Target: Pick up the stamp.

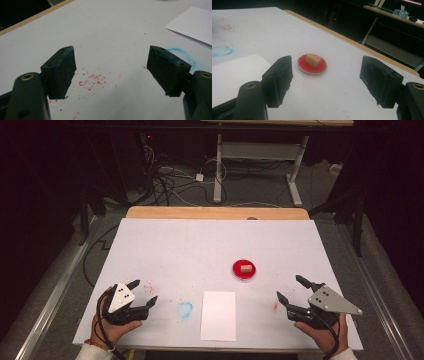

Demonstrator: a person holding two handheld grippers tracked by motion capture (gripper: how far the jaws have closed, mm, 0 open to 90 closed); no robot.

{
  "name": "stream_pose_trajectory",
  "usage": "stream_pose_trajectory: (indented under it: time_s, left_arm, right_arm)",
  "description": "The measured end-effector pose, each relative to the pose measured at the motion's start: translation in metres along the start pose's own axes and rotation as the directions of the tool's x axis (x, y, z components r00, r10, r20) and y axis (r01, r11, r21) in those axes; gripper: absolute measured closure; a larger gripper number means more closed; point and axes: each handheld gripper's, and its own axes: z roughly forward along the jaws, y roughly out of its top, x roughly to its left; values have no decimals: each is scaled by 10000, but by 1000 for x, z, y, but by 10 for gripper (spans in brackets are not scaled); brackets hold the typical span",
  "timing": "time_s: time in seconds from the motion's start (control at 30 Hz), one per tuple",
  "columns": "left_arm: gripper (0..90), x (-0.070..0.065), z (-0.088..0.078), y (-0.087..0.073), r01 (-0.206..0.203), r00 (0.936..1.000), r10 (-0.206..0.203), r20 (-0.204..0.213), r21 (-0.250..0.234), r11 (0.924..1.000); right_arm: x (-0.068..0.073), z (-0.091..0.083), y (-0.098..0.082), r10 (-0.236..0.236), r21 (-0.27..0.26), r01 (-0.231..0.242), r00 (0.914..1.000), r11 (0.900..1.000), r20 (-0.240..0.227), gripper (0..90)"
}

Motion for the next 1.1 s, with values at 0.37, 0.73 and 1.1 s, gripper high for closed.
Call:
stream_pose_trajectory:
  time_s: [0.37,0.73,1.1]
  left_arm:
    - [231,6,11,-2,258,9997,-256,-53,464,9986]
    - [229,1,15,1,-215,9993,201,308,445,9988]
    - [225,-2,14,-2,-251,9988,227,445,550,9982]
  right_arm:
    - [-16,24,-1,351,464,-333,9987,9984,-380,270]
    - [-25,24,-4,447,920,-428,9988,9948,-192,296]
    - [-34,26,9,-72,1550,219,9955,9877,-948,338]
